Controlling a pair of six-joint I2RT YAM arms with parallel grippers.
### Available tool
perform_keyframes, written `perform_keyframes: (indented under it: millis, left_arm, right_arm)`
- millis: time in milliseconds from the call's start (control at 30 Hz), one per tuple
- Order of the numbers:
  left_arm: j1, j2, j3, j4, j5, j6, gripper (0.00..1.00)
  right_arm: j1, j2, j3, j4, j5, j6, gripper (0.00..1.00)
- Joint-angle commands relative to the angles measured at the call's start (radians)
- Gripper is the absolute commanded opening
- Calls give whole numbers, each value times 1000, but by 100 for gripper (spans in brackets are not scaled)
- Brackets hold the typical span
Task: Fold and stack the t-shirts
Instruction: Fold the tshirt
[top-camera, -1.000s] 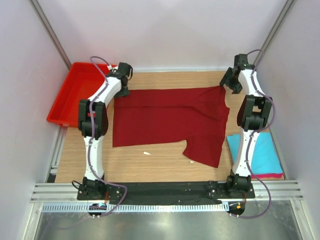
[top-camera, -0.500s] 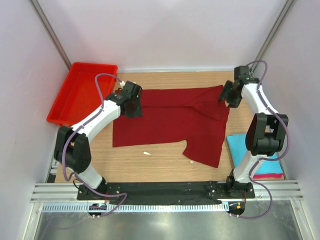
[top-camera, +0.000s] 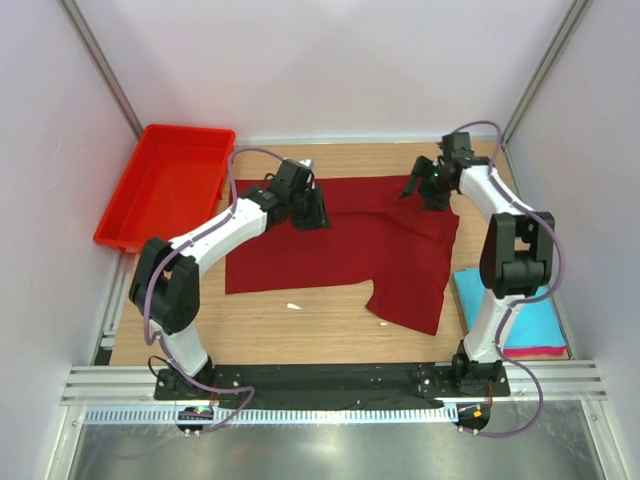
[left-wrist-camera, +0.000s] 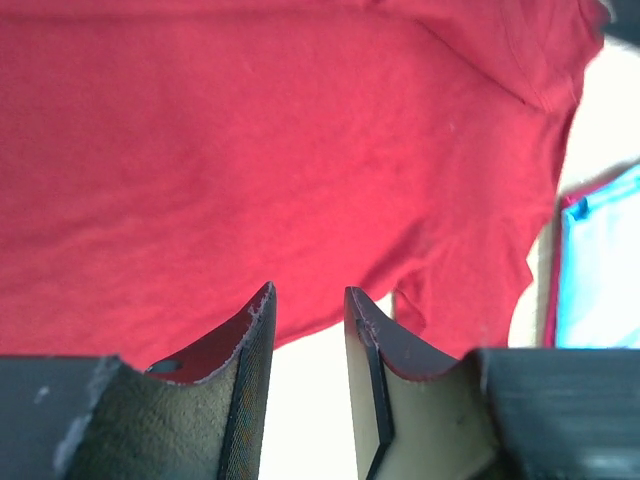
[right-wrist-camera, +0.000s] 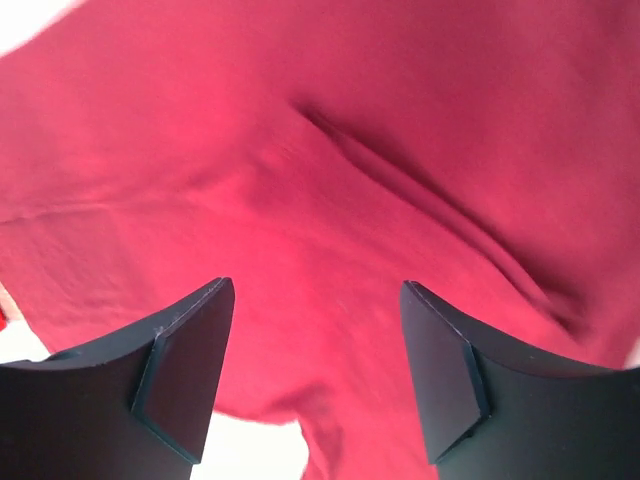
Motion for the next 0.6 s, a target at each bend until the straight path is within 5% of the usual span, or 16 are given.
perform_keyframes:
  millis: [0,100,167,567]
  left_arm:
    - [-17,-39,-34,26,63,-33,34]
    - [-20,-104,-100,5,72,-19,34]
    - [-20,-141,-146,-24,55,-4,34]
    - [-20,-264,-250,-97,-2,2,32]
  right_arm:
    - [79,110,147,80,12,-57,73]
    - [95,218,265,-3,55,-66,58]
    - [109,252,310,-35,90,-28,39]
    - [150,324,363,-87,259,156,42]
